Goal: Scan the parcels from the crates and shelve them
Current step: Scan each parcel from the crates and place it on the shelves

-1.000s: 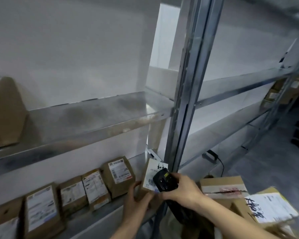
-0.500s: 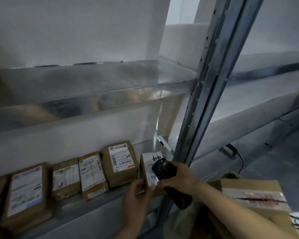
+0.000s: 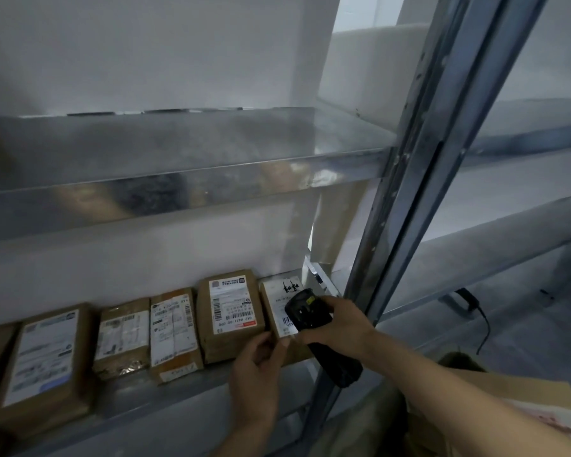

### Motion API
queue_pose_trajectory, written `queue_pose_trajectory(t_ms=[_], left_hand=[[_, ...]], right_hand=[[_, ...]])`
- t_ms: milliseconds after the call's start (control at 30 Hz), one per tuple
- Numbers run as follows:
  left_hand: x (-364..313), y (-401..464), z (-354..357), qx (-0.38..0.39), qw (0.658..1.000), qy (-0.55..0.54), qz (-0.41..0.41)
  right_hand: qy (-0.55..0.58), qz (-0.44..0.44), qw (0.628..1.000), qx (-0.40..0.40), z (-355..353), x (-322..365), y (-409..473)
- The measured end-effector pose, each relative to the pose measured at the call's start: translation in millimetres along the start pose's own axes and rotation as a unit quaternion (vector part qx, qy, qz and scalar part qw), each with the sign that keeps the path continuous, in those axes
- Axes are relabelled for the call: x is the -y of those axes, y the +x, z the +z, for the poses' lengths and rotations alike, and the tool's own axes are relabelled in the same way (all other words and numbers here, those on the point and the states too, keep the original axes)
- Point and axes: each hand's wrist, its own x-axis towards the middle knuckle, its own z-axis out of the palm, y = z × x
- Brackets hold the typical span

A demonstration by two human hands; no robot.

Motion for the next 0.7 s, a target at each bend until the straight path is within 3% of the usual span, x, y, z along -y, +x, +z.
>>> queue_pose_trajectory(t_ms=[700], left_hand=[[-10.7,22.1,8.5,-0.059,0.995,0.080,0.013]], right_hand=[[-0.028,-0.022,0.999,-0.020,0.2,8.1,27.0]])
